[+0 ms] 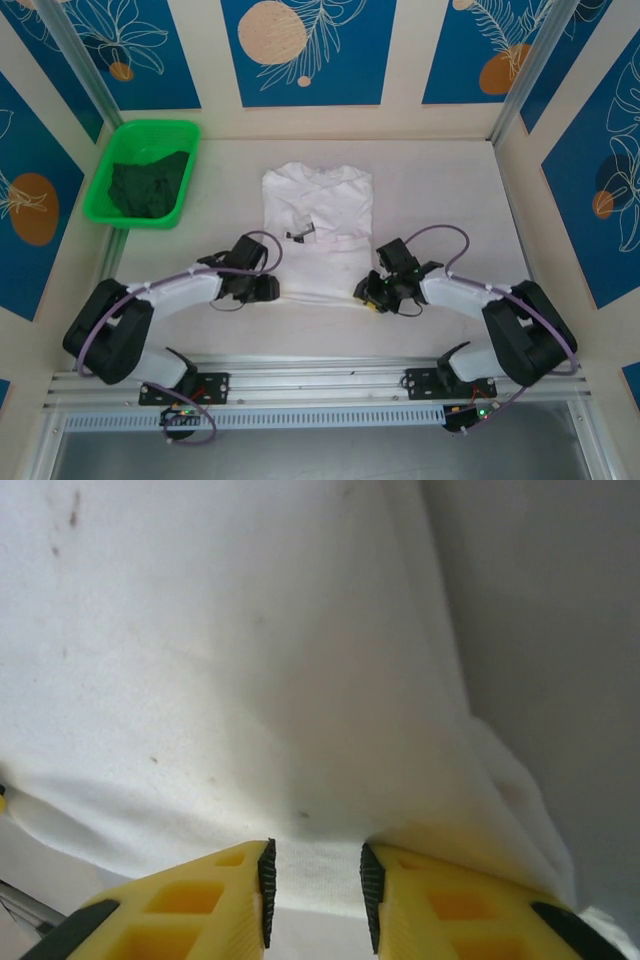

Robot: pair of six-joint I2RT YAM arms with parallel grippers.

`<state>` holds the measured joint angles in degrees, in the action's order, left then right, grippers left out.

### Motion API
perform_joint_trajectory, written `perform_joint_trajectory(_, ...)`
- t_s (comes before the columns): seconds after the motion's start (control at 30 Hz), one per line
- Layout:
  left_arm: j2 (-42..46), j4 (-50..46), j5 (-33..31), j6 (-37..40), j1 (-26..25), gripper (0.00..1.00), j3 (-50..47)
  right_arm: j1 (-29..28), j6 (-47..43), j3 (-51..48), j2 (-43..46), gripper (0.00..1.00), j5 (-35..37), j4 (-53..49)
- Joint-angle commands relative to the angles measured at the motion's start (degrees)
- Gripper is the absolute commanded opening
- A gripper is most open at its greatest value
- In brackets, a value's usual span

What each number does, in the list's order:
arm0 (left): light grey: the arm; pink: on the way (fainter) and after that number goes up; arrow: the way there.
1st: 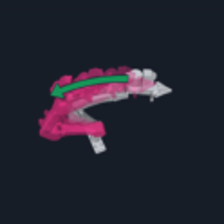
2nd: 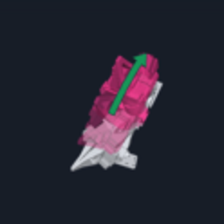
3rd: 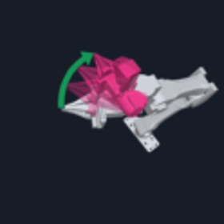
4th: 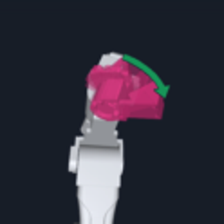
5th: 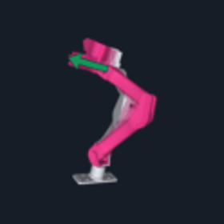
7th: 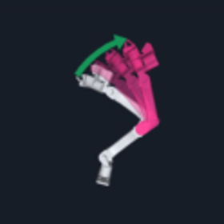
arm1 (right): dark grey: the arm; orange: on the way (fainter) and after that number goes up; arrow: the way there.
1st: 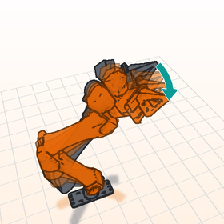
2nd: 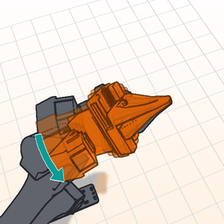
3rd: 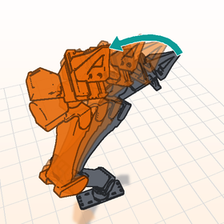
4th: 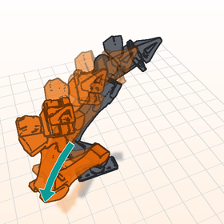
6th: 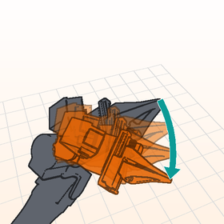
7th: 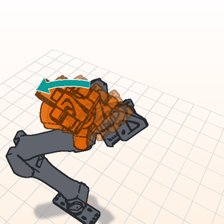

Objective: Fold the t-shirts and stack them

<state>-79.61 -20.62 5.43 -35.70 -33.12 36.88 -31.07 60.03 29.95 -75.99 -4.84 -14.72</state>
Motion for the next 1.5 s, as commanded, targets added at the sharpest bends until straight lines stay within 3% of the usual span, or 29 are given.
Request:
perform_joint_trajectory(0.0,4.3,-8.1,-2.0,-1.3,0.4,0.48,-3.2,-2.5,4.7,-4.0,2.5,0.36,6.2,-9.5)
perform_joint_trajectory(0.1,10.0,-11.2,-3.5,-1.9,0.5,0.52,-2.5,-4.1,5.6,-3.1,6.6,0.39,7.6,-13.1)
perform_joint_trajectory(0.23,15.6,-14.4,-3.8,-1.9,0.7,0.59,1.1,-5.5,6.4,0.0,13.1,0.54,12.2,-19.6)
perform_joint_trajectory(0.5,19.7,-11.9,9.4,-7.7,0.6,0.6,0.1,-3.9,3.4,1.8,20.2,0.63,17.0,-27.5)
perform_joint_trajectory(0.67,21.9,-2.6,14.0,-18.0,0.7,0.59,-7.9,2.5,-1.8,-1.8,18.7,0.6,8.8,-21.4)
perform_joint_trajectory(0.87,20.0,5.4,15.9,-23.8,1.1,0.53,-12.5,3.8,-6.0,-2.7,17.6,0.55,5.4,-16.0)
perform_joint_trajectory(1.47,18.9,7.4,13.6,-27.9,1.1,0.4,-16.3,3.8,-6.4,-2.1,9.2,0.43,1.9,-14.3)
